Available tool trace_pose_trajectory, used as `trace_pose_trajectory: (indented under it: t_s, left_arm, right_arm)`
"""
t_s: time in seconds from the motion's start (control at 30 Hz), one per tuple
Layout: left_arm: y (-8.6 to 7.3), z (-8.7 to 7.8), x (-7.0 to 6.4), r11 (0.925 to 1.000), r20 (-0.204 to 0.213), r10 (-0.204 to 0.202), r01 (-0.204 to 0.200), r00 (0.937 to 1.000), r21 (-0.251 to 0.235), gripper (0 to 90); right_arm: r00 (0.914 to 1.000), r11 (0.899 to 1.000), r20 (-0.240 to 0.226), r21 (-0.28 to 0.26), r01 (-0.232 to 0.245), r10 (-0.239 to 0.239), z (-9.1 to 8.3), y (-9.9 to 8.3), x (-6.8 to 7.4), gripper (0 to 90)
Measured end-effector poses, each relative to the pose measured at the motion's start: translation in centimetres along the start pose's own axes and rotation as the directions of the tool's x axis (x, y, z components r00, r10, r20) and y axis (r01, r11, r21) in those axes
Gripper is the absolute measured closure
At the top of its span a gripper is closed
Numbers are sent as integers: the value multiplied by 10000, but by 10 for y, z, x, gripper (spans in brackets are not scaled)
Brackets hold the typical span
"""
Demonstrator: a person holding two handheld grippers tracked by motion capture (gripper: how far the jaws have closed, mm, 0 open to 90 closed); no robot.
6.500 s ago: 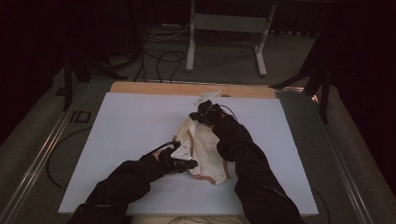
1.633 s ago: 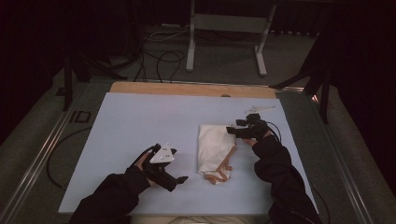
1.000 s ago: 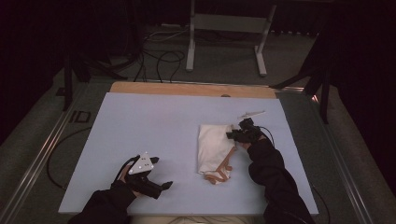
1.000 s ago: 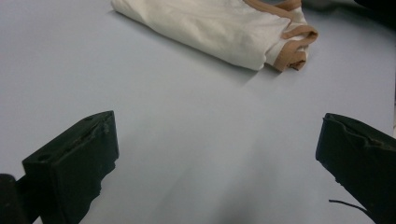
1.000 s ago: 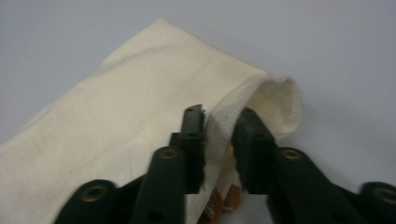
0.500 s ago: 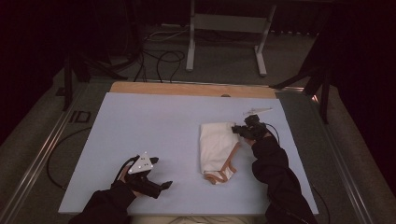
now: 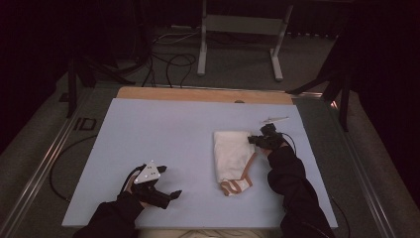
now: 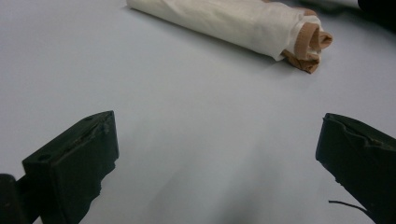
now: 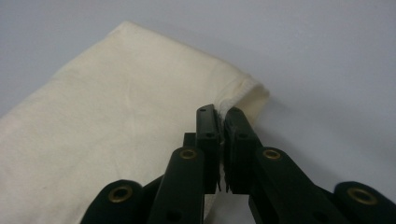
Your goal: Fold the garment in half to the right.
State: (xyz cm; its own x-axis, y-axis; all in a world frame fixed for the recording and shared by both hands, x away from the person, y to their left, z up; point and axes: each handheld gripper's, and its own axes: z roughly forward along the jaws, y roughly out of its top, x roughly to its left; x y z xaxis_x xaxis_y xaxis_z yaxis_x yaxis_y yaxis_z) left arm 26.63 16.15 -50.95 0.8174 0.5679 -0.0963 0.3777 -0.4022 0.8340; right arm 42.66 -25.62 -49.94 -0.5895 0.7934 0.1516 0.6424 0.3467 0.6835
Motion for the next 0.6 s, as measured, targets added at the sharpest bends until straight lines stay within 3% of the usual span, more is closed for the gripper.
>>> trace_pose_trajectory:
  t_s: [0.4, 0.6]
  left_arm:
    - [-2, -3, 3, 10000, -235, -48, 47, 9997, -69, 2]
    - [-3, -3, 3, 10000, -324, 34, -35, 9995, -32, 2]
  right_arm:
    - [9997, 9994, 193, 310, 143, -149, 15, -10, -2, 857]
    - [9990, 9992, 420, 378, 116, -131, 14, -10, -4, 795]
